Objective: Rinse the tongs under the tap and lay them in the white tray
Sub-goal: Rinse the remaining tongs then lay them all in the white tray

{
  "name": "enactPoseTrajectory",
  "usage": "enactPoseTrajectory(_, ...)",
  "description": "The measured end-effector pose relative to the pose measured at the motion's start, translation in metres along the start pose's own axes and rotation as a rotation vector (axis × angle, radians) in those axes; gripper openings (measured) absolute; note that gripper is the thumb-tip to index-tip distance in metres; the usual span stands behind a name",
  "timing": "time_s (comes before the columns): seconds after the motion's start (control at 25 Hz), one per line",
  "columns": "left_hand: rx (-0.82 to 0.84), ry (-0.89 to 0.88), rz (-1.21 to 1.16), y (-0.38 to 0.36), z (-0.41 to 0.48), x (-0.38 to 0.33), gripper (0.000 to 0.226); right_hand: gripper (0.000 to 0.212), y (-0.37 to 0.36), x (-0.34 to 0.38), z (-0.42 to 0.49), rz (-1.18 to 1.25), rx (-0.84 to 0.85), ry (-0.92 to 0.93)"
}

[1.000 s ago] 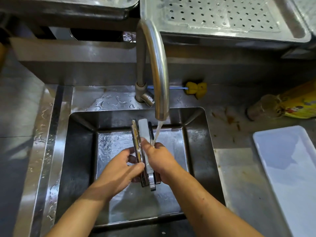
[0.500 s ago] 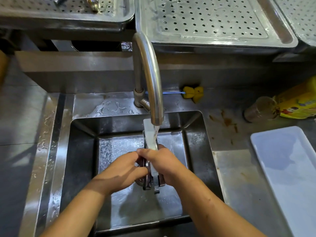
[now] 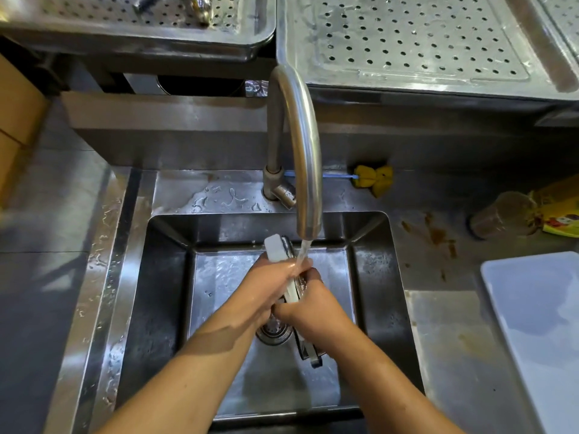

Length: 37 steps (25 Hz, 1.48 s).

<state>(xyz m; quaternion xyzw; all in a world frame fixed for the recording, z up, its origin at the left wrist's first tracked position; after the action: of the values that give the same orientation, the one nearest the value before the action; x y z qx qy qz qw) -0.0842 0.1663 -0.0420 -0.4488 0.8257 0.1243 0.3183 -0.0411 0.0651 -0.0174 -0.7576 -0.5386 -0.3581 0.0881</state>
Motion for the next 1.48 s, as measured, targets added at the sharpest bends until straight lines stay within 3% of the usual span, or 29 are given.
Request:
enactPoseTrajectory(0.08,0.069,0.065,-0.081,-0.003,0.008,-0.003,0.044,0.065,0.007,-0.009,-0.009,0.156,0.061,0.03)
enactPoseTrajectory(0.2,0.101,0.182,-0.298,-0.011,0.013,0.004,0.012,0.07,0.007,-0.016,-0.018,0.313,0.16,0.001)
enactPoseTrajectory(0.32,-0.018,0.208,-0.412,-0.012,0.017,0.022,0.029,0.064,0.004,-0.016,-0.012,0.173,0.077,-0.017)
enactPoseTrajectory(0.56,0.02,0.148,-0.197,-0.008,0.016,0.01,0.015,0.039,0.006,-0.017,-0.004,0.175,0.095,-0.082)
enactPoseTrajectory(0.64,-0.09,0.108,-0.111,-0.015,0.013,0.006,0.045,0.038,0.006,-0.017,-0.005,0.039,0.024,-0.066)
enactPoseTrajectory(0.76,-0.221,0.035,-0.074,-0.021,0.005,0.011,0.072,0.058,0.001,-0.021,-0.006,-0.371,-0.143,0.102)
enactPoseTrajectory(0.84,-0.24,0.063,-0.175,-0.02,0.007,0.014,0.067,0.074,-0.002,-0.022,-0.009,-0.668,-0.255,0.201)
enactPoseTrajectory(0.92,-0.198,0.127,-0.35,-0.018,0.012,0.017,0.036,0.082,-0.001,-0.02,-0.011,-0.744,-0.304,0.289)
enactPoseTrajectory(1.0,-0.152,0.17,-0.476,-0.015,0.013,0.016,0.02,0.08,0.003,-0.016,-0.013,-0.561,-0.255,0.318)
enactPoseTrajectory(1.12,-0.098,0.123,-0.507,-0.009,0.018,0.012,0.014,0.072,0.011,-0.01,-0.006,-0.125,-0.046,0.133)
enactPoseTrajectory(1.24,-0.047,0.059,-0.442,-0.001,0.021,0.008,0.016,0.064,0.022,0.001,0.006,-0.07,0.099,0.051)
enactPoseTrajectory(1.48,0.2,-0.048,-0.391,0.003,0.023,-0.001,0.011,0.061,0.023,0.012,0.019,0.208,0.189,-0.075)
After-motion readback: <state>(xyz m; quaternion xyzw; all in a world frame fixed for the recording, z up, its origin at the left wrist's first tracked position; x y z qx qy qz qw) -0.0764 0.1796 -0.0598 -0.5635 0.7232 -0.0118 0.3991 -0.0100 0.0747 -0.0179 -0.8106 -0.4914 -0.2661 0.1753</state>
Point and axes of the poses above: each hand's wrist, its own z-axis towards the middle knuckle, its own y-axis out of the back of the hand, x = y × z, the point moved 1 cm from there along z, towards the middle knuckle, and after that the axes turned 2 degrees about -y, right-handed, at the moved point
